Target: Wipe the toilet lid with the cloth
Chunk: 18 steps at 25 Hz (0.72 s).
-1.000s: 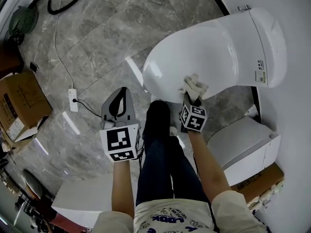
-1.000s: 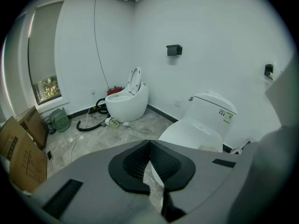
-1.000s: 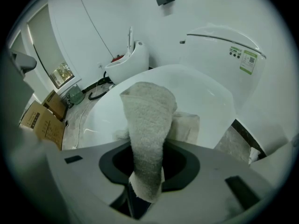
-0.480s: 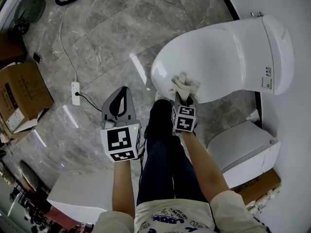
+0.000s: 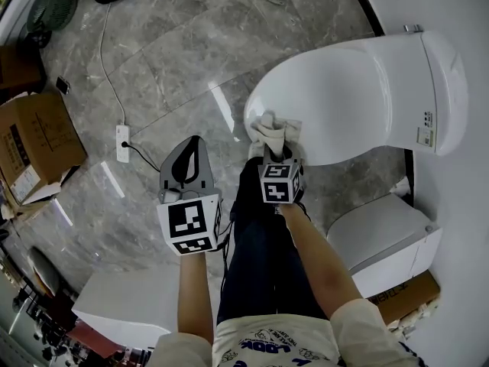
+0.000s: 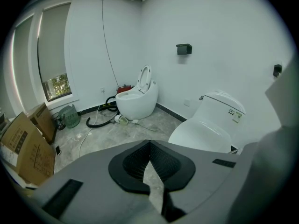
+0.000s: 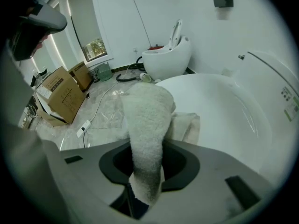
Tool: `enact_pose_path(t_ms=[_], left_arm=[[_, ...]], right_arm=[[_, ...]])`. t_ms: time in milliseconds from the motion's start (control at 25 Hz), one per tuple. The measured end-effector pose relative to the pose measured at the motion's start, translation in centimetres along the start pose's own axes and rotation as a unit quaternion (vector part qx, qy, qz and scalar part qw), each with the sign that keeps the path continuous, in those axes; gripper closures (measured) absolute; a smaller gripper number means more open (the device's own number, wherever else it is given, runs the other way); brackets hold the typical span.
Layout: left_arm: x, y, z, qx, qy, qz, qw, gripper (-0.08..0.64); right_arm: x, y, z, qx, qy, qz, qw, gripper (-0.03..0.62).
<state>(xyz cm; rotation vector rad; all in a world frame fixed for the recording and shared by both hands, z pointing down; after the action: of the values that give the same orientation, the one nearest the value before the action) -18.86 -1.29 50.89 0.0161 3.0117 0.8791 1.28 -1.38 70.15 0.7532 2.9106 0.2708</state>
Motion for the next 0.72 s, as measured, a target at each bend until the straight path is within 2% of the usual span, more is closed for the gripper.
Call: enact_pose_path(t_ms=[280,440,720], left_arm=[[-0.2,-0.4,0.5,-0.006,0.001,-0.001,1.0000,0.557],[-0.3,-1.1,1.5,-0.014,0.001,0.000,0.9999,0.557],[-0.7,-4.5,5.4,-0.056,-0.003,0.001,0.9984,0.557]], right_arm=[[-0.3,-0.5,1.1,0.000,-0.028,0.005,1.000,0.482],[-0.2,-2.0,4.3,-0.049,-0.019,0.036,0.998,0.483],[-0.4,-5.5,13.0,-0.139,-0.018,0.031,0.990,0.483]])
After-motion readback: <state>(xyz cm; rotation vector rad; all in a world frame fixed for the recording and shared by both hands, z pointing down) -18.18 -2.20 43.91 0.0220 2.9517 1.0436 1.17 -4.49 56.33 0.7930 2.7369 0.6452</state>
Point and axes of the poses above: the fingertips, and each gripper's own axes: z backward along the fingers, x to its left, y out of its underside, the point moved 8 cm from there along z, backward along the fingers, and after that the axes turned 13 degrees about x, right-handed, at the moved point
